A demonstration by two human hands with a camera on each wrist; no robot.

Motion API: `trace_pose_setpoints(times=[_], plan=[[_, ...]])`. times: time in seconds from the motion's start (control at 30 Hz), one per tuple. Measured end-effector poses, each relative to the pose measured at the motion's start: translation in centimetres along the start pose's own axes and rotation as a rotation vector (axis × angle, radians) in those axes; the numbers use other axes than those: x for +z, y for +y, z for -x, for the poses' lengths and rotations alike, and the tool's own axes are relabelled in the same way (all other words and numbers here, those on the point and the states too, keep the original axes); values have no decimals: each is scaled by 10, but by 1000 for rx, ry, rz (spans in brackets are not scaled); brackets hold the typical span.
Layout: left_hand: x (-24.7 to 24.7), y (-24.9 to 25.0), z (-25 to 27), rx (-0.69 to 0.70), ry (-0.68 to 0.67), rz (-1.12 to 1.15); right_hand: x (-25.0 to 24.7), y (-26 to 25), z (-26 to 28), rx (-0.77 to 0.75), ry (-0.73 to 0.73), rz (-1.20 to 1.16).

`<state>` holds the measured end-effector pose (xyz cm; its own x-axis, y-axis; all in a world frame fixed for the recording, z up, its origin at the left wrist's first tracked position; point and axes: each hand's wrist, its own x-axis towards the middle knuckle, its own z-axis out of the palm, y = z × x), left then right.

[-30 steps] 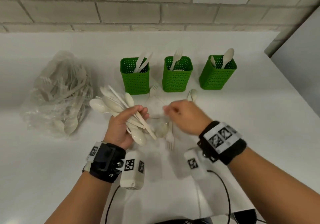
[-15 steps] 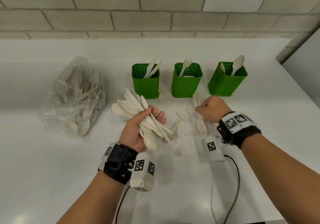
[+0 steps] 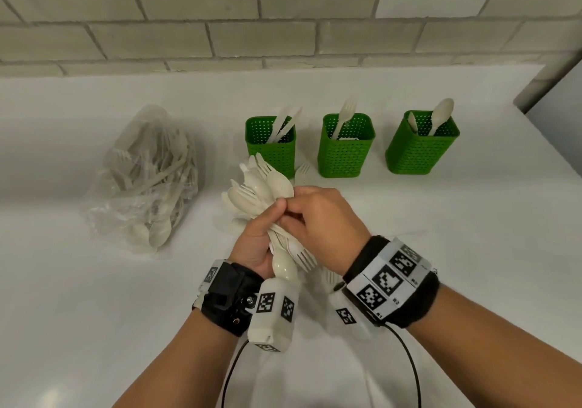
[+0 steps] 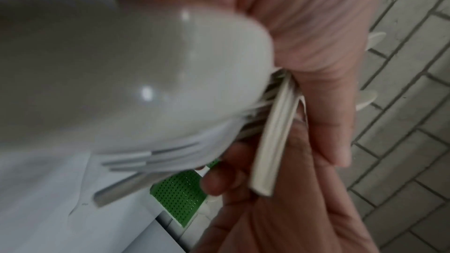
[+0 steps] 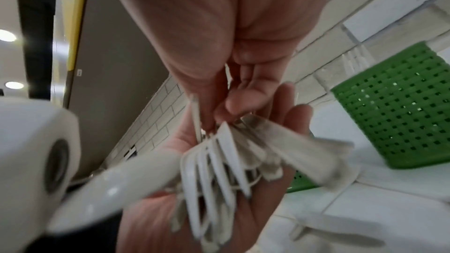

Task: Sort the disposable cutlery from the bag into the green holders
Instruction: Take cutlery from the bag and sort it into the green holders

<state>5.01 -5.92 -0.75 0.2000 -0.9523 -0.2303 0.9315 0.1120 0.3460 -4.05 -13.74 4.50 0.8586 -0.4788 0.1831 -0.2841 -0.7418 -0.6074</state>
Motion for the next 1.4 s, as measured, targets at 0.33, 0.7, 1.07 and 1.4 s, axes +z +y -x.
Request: trace_pose_setpoints(times=[0.33,0.7,1.07,1.4], plan=[[-12,10,-3,113,121,-37,-72,47,8,203,-25,-90],[-19,10,1,55,118,-94,-73,132,58,421,-454,522],[-4,1,3,78,208,-101,-15,20,28,155,10,-373],[-21,18,18,220,267,-143,-4,34,18,128,-90,-216]])
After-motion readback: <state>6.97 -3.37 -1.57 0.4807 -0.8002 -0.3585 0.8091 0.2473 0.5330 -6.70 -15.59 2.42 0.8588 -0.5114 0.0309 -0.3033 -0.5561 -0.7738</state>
